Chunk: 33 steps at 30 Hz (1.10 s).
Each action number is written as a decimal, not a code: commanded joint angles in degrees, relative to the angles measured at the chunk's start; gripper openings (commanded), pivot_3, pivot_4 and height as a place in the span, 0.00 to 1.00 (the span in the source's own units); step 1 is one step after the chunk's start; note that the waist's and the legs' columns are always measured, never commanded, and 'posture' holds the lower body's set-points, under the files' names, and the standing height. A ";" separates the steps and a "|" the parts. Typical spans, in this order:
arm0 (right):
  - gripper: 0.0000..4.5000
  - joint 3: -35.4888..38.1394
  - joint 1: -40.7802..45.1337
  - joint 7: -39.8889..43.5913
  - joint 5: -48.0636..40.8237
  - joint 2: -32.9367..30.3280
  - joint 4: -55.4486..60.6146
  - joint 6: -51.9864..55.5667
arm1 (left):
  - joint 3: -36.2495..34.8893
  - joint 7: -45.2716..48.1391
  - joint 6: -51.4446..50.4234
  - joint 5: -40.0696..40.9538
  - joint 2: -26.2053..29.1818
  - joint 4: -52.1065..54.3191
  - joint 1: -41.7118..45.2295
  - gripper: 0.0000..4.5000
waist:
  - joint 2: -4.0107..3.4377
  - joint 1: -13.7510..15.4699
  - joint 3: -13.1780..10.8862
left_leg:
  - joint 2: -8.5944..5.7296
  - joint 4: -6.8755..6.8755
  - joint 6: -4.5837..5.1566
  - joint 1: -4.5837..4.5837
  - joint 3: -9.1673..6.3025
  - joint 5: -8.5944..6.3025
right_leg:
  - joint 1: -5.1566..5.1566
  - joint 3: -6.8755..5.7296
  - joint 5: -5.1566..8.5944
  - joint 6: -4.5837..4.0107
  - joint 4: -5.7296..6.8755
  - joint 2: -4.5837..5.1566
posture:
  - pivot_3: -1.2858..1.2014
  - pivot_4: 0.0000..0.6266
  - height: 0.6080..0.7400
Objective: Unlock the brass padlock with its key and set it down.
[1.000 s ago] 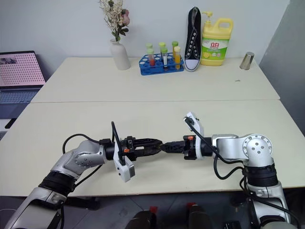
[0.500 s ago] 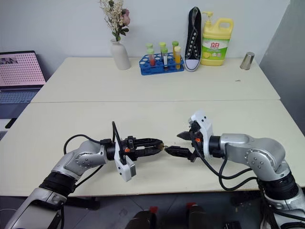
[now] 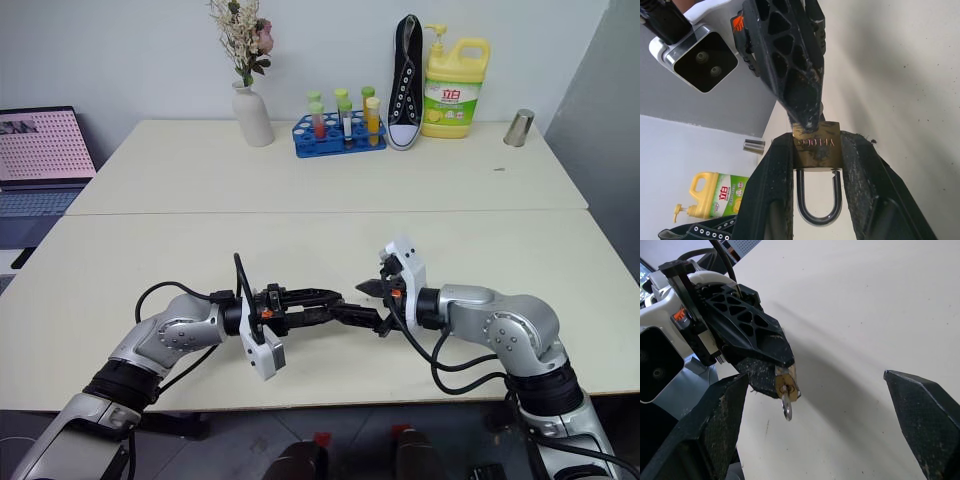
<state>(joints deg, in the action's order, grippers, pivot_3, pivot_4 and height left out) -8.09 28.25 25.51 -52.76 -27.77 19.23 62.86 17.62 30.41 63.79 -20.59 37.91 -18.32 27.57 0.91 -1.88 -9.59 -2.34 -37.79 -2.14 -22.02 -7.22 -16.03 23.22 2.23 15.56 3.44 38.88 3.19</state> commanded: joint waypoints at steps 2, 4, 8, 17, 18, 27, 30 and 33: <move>0.70 0.19 1.06 2.21 1.25 0.26 0.72 -0.37 | -0.78 -1.08 -0.42 1.70 -0.13 2.39 -0.05 0.21 | 0.00 0.02 0.00 | 0.00 0.00 0.00 0.00 0.00 0.00 | 0.00 0.00 0.00 0.00 0.00 0.00 | 0.52 0.24 1.00; 0.54 0.08 1.03 2.93 1.56 0.22 0.98 -0.13 | -0.81 -1.16 -0.63 1.67 -0.23 2.61 -0.22 0.21 | 0.00 0.00 0.00 | 0.00 0.00 0.00 0.00 0.00 0.00 | 0.00 0.00 0.00 0.00 0.00 0.00 | 0.52 0.24 1.00; 0.22 -0.03 0.98 4.09 2.62 0.28 1.28 -0.09 | -0.76 -1.36 -1.10 1.54 -0.60 3.00 -0.36 0.21 | 0.00 0.00 0.00 | 0.00 0.00 0.00 0.00 0.00 0.00 | 0.00 0.00 0.00 0.00 0.00 0.00 | 0.52 0.24 1.00; 0.03 0.56 1.30 4.81 3.35 1.10 1.13 -0.37 | -0.17 -0.95 -1.38 2.29 -0.77 3.33 -0.61 0.21 | 0.00 0.01 0.00 | 0.00 0.00 0.00 0.00 0.00 0.00 | 0.00 0.00 0.00 0.00 0.00 0.00 | 0.52 0.24 1.00; 0.03 0.59 1.32 4.83 3.38 1.18 1.14 -0.39 | -0.07 -0.85 -1.37 2.41 -0.73 3.37 -0.67 0.21 | 0.00 0.01 0.00 | 0.00 0.00 0.00 0.00 0.00 0.00 | 0.00 0.00 0.00 0.00 0.00 0.00 | 0.52 0.24 1.00; 0.03 0.95 1.31 5.81 4.39 1.21 1.09 -0.90 | 0.76 2.87 -3.51 12.52 1.49 4.81 -2.81 0.42 | 0.00 0.01 0.00 | 0.01 0.00 0.00 0.00 -0.02 0.00 | 0.01 0.01 0.00 0.00 0.00 0.00 | 0.52 0.24 1.00; 0.03 0.92 1.04 6.35 5.48 0.76 1.33 -1.33 | 0.34 4.23 -3.52 13.62 3.05 6.70 -4.35 0.64 | 0.00 0.02 0.00 | 0.01 0.00 0.00 0.00 -0.03 0.00 | 0.01 0.00 0.00 0.00 0.00 0.01 | 0.52 0.24 1.00; 0.03 1.23 0.80 6.44 6.28 0.74 1.01 -1.76 | -0.01 4.87 -4.16 15.60 4.48 9.20 -6.94 0.85 | -0.01 -0.03 0.00 | 0.01 0.01 0.00 0.01 0.00 0.00 | 0.01 0.03 0.00 0.00 0.00 0.01 | 0.52 0.24 1.00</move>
<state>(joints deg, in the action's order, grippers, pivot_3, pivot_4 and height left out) -8.30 28.56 31.22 -46.63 -26.81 19.26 62.71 18.47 34.82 60.07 -7.56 41.52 -12.04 21.81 0.90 -1.91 -9.59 -2.33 -37.78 -2.14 -22.01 -7.23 -16.03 23.23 2.26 15.56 3.44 38.88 3.20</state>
